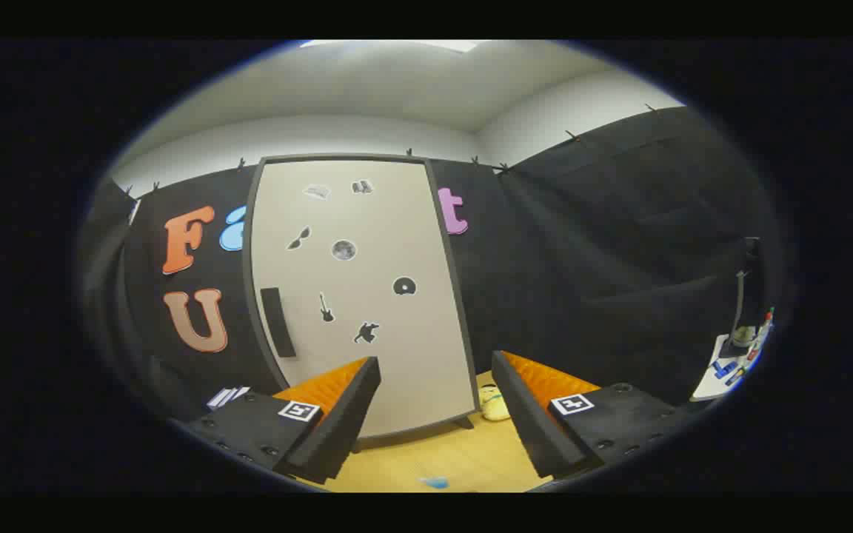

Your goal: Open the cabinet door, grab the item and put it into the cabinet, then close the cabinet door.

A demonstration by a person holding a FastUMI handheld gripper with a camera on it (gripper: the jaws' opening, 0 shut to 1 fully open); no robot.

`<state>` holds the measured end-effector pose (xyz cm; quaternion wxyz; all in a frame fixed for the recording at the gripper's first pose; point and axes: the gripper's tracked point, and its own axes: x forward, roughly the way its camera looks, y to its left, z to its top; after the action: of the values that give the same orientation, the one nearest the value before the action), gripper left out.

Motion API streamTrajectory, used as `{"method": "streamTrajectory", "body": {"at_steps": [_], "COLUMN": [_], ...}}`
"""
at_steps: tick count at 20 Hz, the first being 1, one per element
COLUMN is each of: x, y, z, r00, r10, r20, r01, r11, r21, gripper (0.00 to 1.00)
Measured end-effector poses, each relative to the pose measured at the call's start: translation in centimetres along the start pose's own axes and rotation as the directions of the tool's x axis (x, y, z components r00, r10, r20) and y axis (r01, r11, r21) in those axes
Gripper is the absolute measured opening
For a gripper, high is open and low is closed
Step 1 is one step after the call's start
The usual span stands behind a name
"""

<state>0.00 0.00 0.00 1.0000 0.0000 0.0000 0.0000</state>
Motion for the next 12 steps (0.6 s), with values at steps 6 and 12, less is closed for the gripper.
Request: {"method": "streamTrajectory", "body": {"at_steps": [6,12], "x": [-0.7,-2.1], "y": [-2.8,-3.9], "z": [1.1,1.2], "r00": [0.999,0.999], "r10": [-0.038,-0.016], "r20": [-0.003,-0.033], "r01": [0.038,0.018], "r11": [0.999,0.998], "r21": [0.036,0.063], "gripper": [0.98,0.98]}}
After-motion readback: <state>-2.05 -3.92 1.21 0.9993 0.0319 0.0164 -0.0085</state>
